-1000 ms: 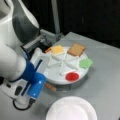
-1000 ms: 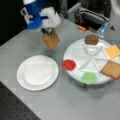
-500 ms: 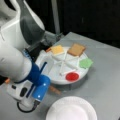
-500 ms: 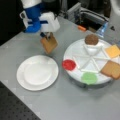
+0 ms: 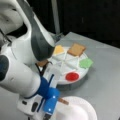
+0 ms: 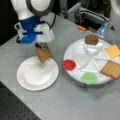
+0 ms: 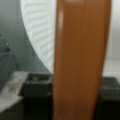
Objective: Ingredient selection for cheeseburger or sandwich
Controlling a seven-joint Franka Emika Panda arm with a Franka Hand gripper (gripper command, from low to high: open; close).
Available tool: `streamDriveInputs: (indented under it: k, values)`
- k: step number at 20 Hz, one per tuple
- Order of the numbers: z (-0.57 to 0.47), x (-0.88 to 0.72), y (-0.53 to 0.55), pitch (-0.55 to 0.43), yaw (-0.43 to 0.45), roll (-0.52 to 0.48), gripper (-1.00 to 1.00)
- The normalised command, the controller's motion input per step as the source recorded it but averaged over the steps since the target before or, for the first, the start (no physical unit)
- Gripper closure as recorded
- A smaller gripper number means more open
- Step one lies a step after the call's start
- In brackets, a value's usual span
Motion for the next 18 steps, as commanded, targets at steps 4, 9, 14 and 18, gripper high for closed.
streamDriveInputs:
  k: [4, 9, 14, 18]
  values:
    - [0.04, 0.42, -0.28, 0.036, 0.128, 0.294, 1.0]
    - [0.02, 0.32, -0.31, 0.017, -0.021, 0.234, 1.0]
    - [-0.02, 0.28, -0.22, 0.13, 0.023, 0.23, 1.0]
    - [-0.04, 0.33, -0.13, 0.112, 0.028, 0.263, 1.0]
